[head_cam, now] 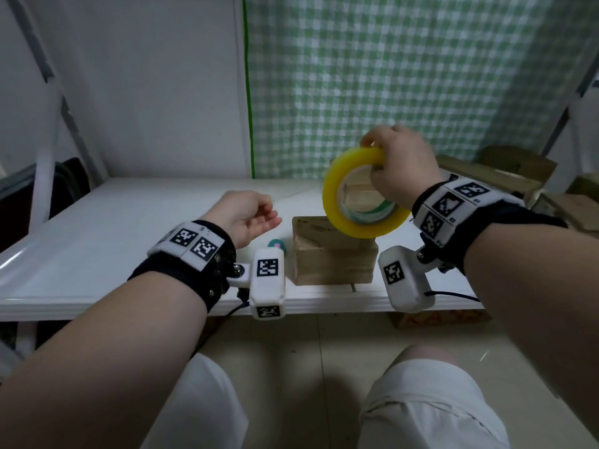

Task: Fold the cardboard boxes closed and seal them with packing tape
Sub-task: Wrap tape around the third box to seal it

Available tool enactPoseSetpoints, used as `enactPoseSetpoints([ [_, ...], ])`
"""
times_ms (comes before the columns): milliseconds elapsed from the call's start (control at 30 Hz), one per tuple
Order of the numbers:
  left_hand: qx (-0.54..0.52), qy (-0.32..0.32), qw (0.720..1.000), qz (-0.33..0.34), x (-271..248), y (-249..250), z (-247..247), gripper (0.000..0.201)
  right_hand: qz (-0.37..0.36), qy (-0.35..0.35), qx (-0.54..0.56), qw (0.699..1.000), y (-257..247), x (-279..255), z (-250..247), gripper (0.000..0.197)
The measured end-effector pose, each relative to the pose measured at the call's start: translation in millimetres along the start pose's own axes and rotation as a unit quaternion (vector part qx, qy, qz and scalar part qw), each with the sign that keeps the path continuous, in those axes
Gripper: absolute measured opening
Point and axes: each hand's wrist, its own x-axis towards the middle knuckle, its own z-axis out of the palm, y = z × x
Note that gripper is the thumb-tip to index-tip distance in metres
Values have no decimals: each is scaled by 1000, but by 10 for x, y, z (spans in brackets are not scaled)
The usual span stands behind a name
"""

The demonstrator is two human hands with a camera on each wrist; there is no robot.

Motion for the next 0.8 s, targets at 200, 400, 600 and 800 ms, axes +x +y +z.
enactPoseSetpoints([
  [200,20,5,1000,-7,88,-210,-83,16,-90,-44,-39,994,-99,-32,141,55],
  [400,30,2,999,-29,184,-409,-132,21,-159,-82,-151,972,-245,-33,267,53],
  [600,43,16,999,-26,244,-593,-126,25,-186,-117,-186,958,-309,12,323,58],
  [800,33,31,999,-3,294,-700,-118,24,-192,-127,-184,956,-338,38,337,58],
])
